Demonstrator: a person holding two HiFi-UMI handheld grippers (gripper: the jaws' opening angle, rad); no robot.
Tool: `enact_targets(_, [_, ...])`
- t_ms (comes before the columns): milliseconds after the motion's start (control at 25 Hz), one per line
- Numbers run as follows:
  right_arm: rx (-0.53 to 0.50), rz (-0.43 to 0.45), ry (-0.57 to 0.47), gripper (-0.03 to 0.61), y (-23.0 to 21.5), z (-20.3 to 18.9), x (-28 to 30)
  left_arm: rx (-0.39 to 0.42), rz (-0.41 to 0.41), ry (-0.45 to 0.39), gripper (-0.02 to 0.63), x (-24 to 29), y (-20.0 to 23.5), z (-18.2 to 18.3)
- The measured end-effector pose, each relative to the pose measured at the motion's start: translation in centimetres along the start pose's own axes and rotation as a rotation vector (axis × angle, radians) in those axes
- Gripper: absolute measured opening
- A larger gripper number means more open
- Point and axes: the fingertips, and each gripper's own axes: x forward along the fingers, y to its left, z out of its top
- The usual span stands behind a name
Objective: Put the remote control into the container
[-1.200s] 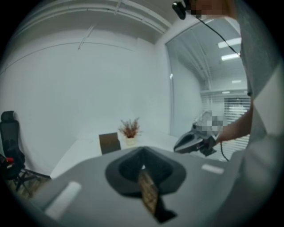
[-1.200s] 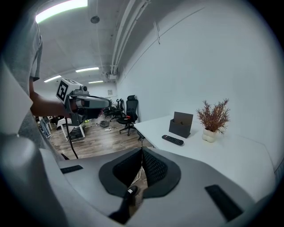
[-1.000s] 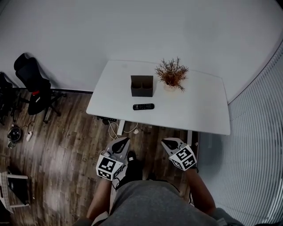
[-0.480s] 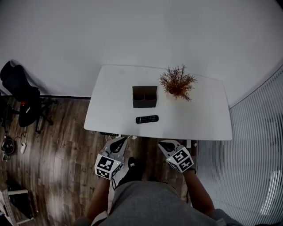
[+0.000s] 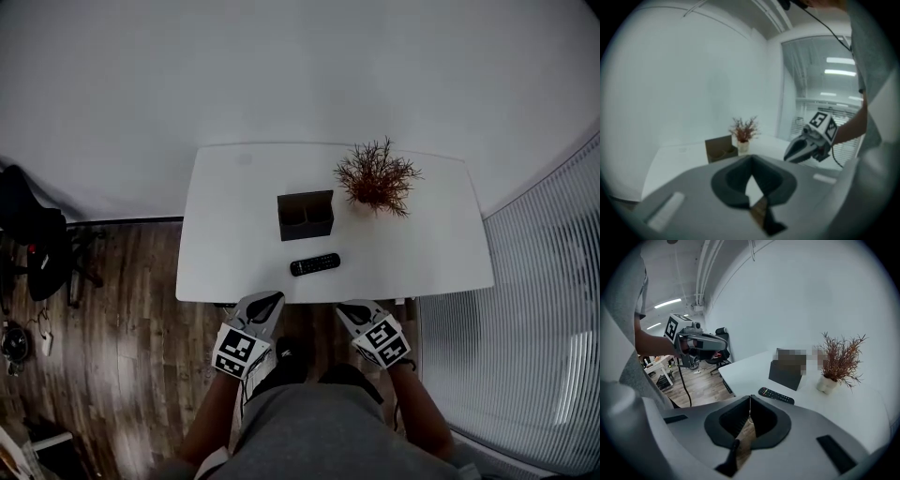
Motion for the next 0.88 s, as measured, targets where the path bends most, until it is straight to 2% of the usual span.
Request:
enact_targets(320, [0.025,0.002,0.018,0.018,-2.1,-0.1,2.0,0.037,-0.048,0.061,0.0,2.9,1.3,-0.6])
enact_targets(560, [-0.01,0.048,0.022,0.018,-4.4,0.1,2.8,0.066,-0.03,0.107,0.0,6.0,1.6,-0.6])
enact_targets(880, [-0.077,0.13,0.039,0.018,-9.6,0.3,3.0,0.078,0.004,0.172,0.0,11.8,1.2,0.1])
